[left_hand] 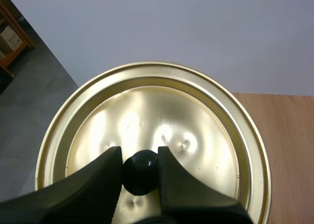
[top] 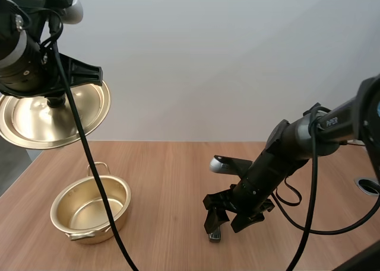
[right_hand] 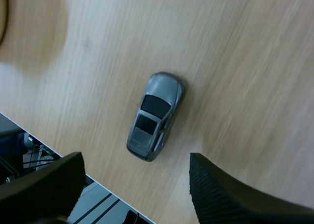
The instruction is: Open the pot, put the car inside, and close it
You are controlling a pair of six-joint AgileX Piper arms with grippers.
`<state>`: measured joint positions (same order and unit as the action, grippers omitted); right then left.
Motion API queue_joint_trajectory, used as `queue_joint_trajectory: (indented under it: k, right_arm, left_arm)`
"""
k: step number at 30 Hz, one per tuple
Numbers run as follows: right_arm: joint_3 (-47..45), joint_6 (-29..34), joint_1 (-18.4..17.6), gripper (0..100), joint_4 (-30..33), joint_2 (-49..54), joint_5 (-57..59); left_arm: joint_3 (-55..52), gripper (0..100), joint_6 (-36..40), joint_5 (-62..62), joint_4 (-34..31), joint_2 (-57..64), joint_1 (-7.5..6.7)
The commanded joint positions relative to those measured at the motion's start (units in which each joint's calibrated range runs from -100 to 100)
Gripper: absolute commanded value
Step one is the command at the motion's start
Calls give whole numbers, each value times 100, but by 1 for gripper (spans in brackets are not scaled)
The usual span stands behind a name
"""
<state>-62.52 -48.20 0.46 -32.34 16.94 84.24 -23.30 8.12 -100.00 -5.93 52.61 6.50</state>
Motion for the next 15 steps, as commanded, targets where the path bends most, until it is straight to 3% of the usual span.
queue_joint_trajectory:
  k: [1,10,15]
  right_arm:
    - [-1,-38,-3,100,1,-216,9]
    - [-1,-219,-212,100,-139,-257,-218]
    - [50,5,-471,100,208,-271,-620]
  left_arm:
    - [4,0,3,0,6,4,3]
    - [4,0,3,0,6,4,3]
    - [4,0,-5,0,6,4,3]
